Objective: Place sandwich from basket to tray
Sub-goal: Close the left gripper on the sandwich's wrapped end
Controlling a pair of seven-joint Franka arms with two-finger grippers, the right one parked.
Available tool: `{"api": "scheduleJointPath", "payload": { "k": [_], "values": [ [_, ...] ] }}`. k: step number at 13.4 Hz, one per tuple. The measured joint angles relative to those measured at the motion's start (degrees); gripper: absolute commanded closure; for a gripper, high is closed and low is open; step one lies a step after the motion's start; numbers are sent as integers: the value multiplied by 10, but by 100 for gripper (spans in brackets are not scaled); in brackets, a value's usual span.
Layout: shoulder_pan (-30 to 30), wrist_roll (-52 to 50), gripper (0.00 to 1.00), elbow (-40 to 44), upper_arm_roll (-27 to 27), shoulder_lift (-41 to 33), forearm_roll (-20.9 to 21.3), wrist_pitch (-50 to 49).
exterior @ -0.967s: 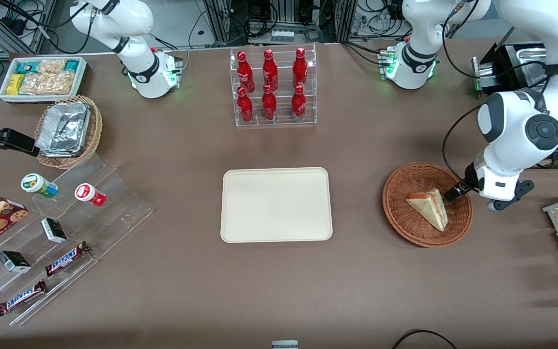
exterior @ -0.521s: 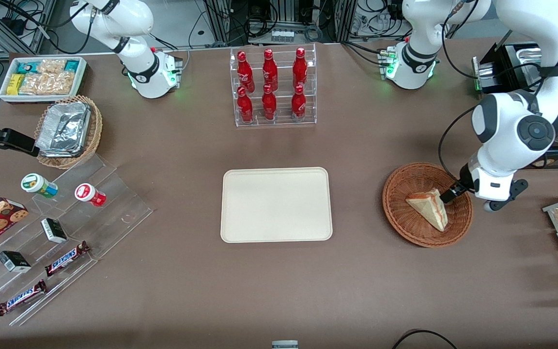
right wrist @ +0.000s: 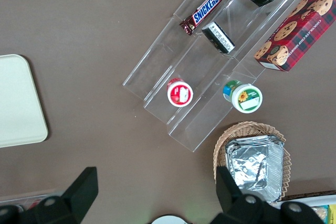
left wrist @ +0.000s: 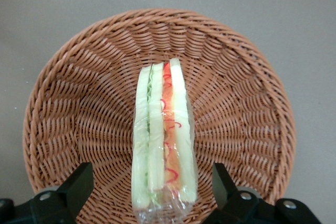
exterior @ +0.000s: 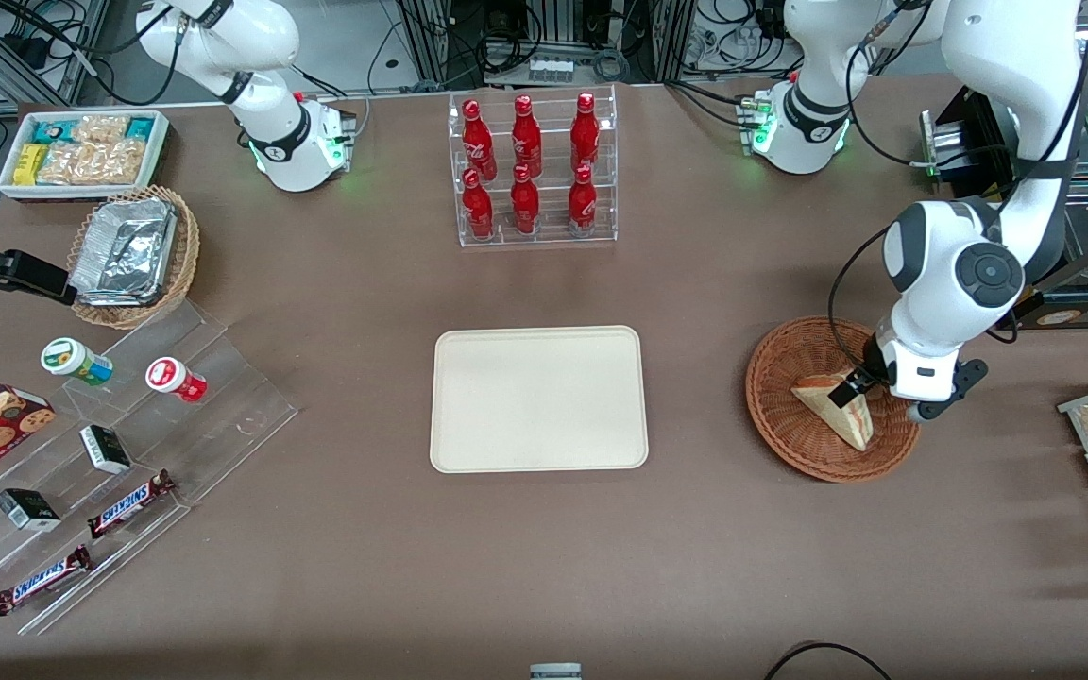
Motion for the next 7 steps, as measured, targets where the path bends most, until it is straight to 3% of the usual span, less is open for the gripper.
{"api": "scheduleJointPath", "payload": {
  "k": [2, 3, 4, 6, 7],
  "values": [
    [0, -1, 0, -5, 0, 11, 0, 10],
    [0, -4, 5, -7, 0, 16, 0, 14],
    [0, -13, 26, -8, 0, 21, 0, 22],
    [0, -34, 77, -9, 0, 30, 0, 36],
    [0, -39, 89, -9, 0, 32, 0, 39]
  ]
}}
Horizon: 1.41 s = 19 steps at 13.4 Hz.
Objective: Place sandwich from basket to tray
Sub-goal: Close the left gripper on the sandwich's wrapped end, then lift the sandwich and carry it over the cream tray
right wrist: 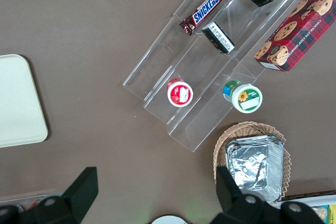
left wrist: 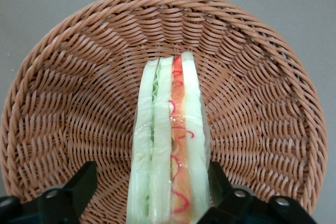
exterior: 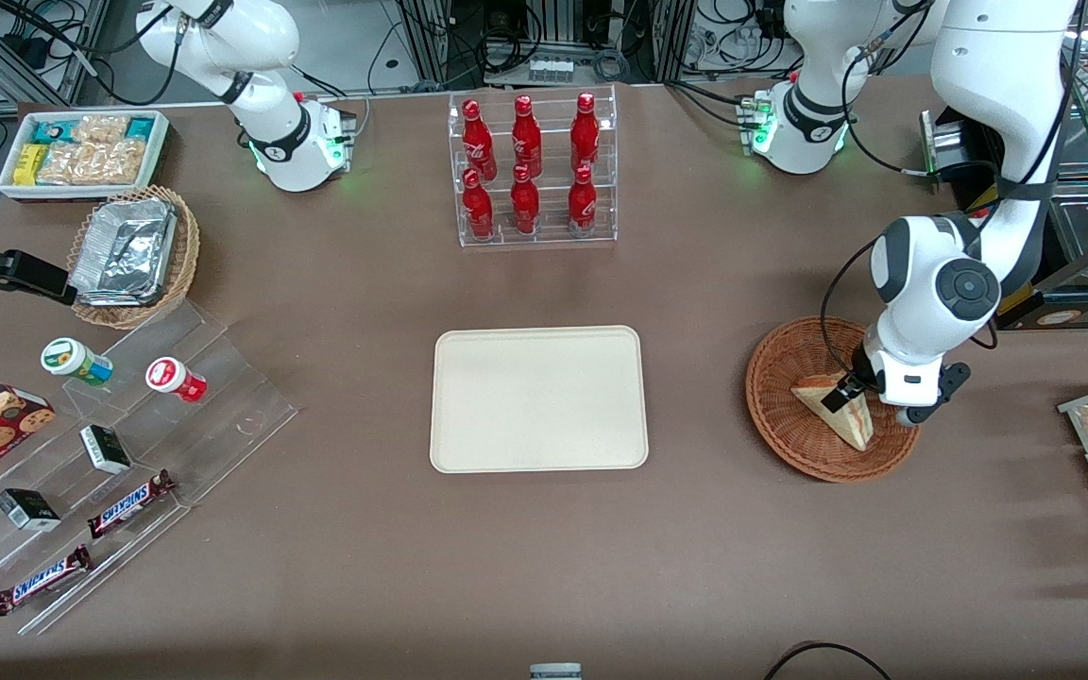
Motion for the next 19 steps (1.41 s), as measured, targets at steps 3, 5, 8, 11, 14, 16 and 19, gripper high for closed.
{"api": "scheduleJointPath", "payload": {
  "k": [3, 5, 8, 11, 14, 16, 19],
  "values": [
    [-3, -11, 100, 5, -6, 0, 0, 3],
    [-6, -15, 100, 10, -10, 0, 0, 3],
    [-13, -14, 100, 25, -10, -15, 1, -38],
    [-40, -12, 100, 72, -12, -62, 3, -163],
    [-106, -12, 100, 152, -14, -85, 28, -304],
    [-165, -14, 100, 209, -15, -67, 33, -358],
    [-259, -48, 100, 283, -17, 7, 34, -363]
  ]
}}
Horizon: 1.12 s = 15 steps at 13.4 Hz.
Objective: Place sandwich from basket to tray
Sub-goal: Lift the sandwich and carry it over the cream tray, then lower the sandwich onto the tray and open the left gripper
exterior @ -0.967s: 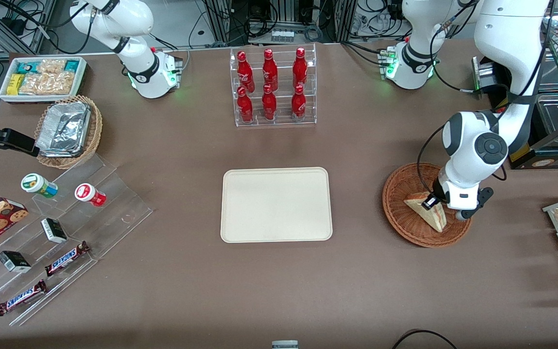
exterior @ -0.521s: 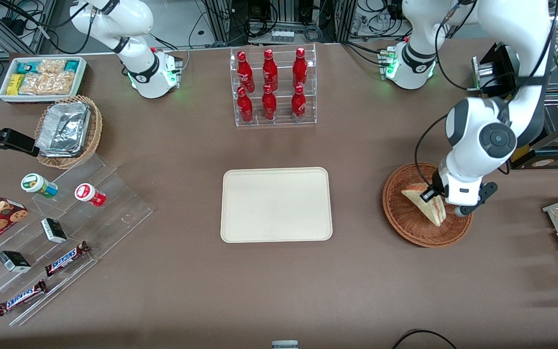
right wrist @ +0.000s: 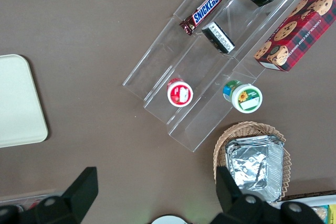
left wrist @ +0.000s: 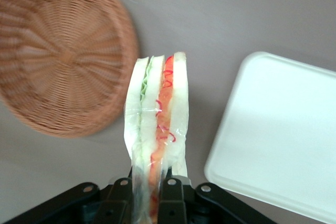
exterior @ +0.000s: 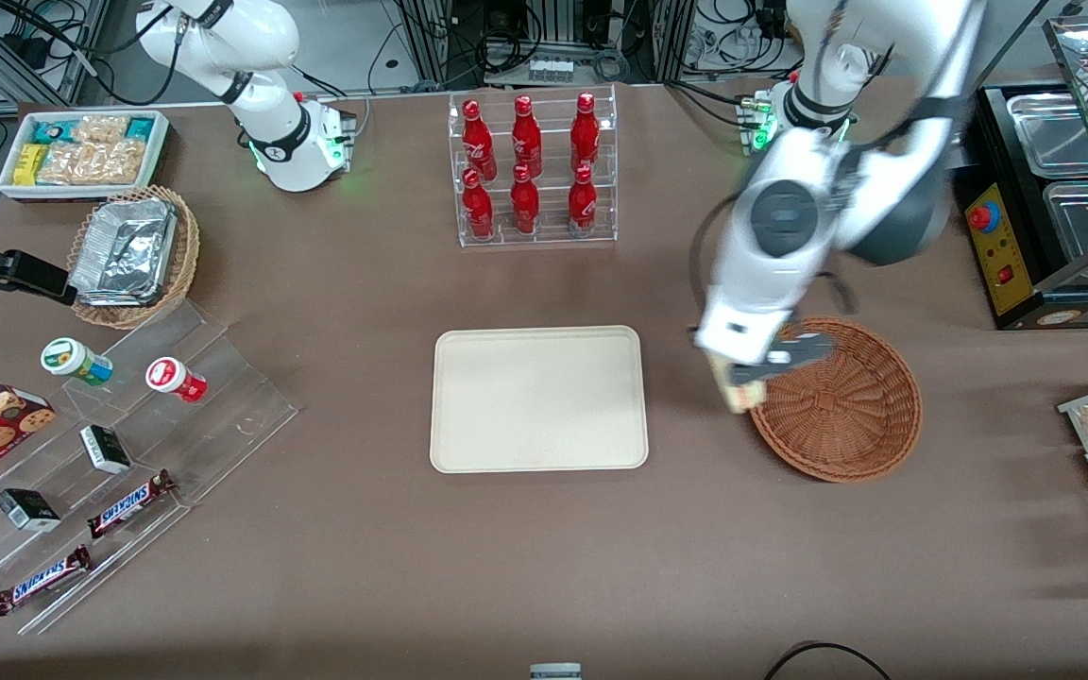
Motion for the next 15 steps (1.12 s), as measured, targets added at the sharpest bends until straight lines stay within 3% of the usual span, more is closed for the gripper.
{"api": "scheduleJointPath", "payload": {
  "k": [4, 8, 15],
  "values": [
    [-84, -18, 98, 123, -3, 135, 0, 2],
    [-127, -21, 100, 220, -18, 232, -1, 14],
    [-161, -21, 99, 243, -21, 290, -1, 112]
  ]
}}
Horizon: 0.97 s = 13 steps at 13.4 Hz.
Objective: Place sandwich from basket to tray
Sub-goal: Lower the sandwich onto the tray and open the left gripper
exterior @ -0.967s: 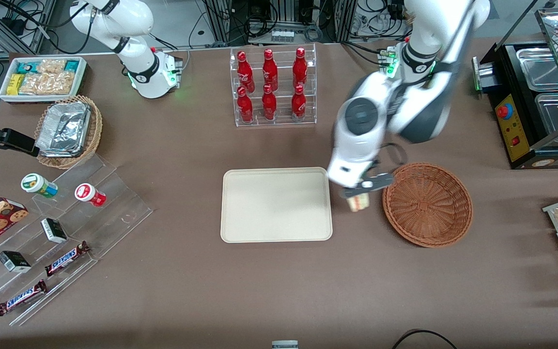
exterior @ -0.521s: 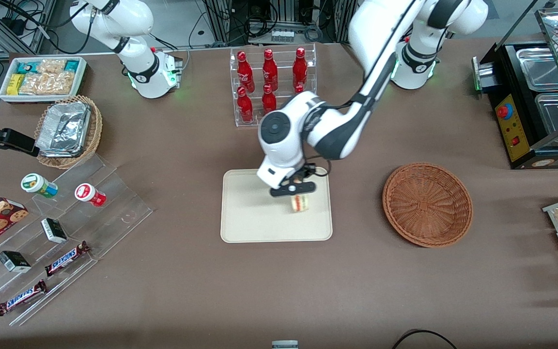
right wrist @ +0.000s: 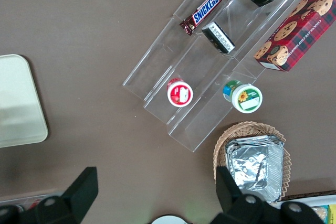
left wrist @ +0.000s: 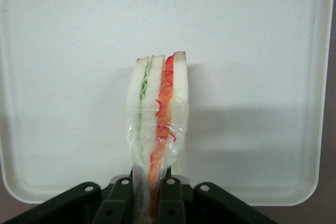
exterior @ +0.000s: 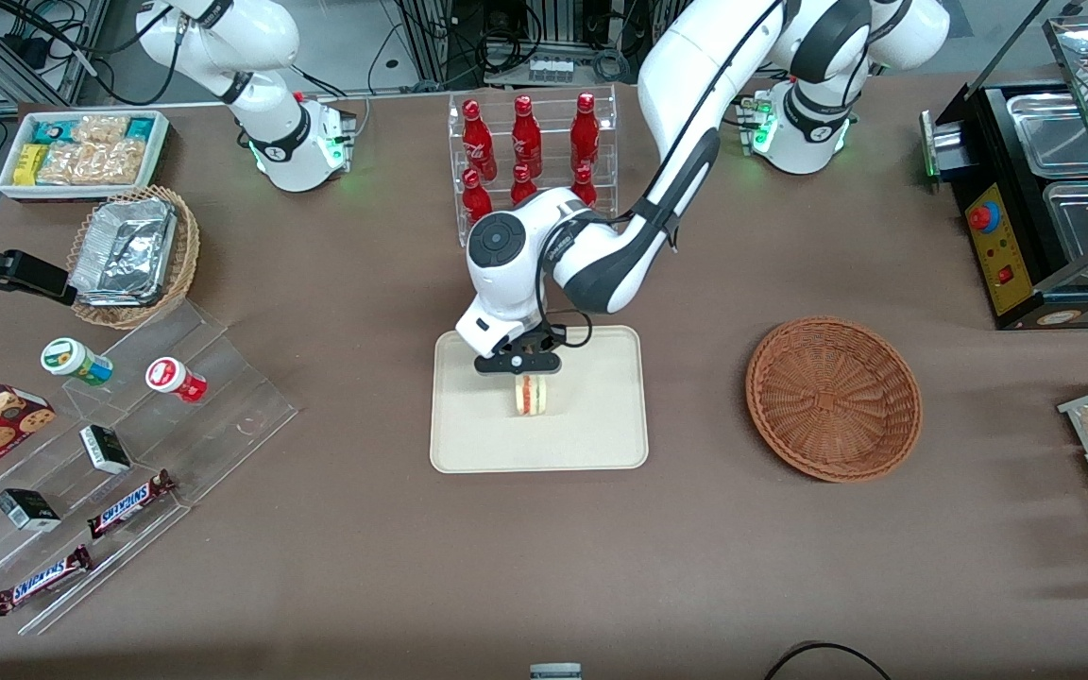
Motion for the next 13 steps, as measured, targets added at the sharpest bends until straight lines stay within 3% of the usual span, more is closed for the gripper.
{"api": "scheduleJointPath", "payload": {
  "k": [4, 5, 6, 7, 10, 13],
  "values": [
    [0, 0, 96, 7, 0, 25, 0, 5],
    [0, 0, 63, 9, 1, 27, 0, 5],
    [0, 1, 8, 11, 1, 28, 1, 5],
    [0, 2, 0, 12, 2, 29, 1, 5],
    [0, 2, 0, 20, 4, 28, 3, -14],
    [6, -7, 0, 63, 7, 4, -1, -96]
  ]
}}
